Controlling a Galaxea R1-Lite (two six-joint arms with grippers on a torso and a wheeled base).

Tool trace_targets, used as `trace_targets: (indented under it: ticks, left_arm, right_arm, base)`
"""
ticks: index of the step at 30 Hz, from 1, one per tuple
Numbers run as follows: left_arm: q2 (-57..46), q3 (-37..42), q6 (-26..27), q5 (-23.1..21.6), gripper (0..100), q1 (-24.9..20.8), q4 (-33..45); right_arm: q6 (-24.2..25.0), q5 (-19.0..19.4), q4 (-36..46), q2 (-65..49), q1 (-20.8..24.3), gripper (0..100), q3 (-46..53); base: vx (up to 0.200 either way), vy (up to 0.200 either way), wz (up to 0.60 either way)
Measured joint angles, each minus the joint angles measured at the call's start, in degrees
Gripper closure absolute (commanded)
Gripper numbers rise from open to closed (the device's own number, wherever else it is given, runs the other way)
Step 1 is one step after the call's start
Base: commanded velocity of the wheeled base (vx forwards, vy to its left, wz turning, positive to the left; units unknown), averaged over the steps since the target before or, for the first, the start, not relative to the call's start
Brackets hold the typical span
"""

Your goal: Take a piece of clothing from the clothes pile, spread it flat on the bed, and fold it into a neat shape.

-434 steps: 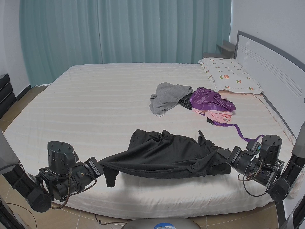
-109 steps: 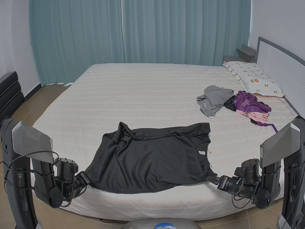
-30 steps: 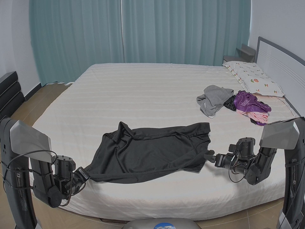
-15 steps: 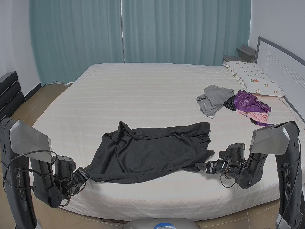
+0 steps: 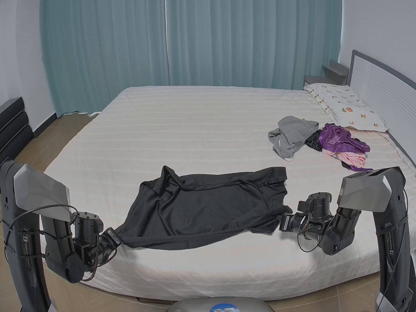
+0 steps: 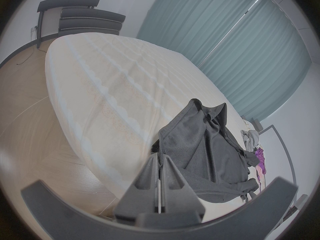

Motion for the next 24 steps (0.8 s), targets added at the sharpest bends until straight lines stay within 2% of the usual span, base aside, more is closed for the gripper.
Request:
trace_targets:
  ticks: [10,24]
  left_arm:
    - [-0.1,0.4,0.1,0.0,100,0.1,0.0]
    - [-1.5,2.1,2.1,0.1,100,0.0,0.0]
  right_arm:
    - [4.4,1.2,-0.2,-6.0,-0.1,100,9.4]
    - [10.1,8.0,0.0,-24.0,-0.7,100,29.4]
  base:
    - [0.0,0.0,0.0]
    - [0.0,0.0,0.0]
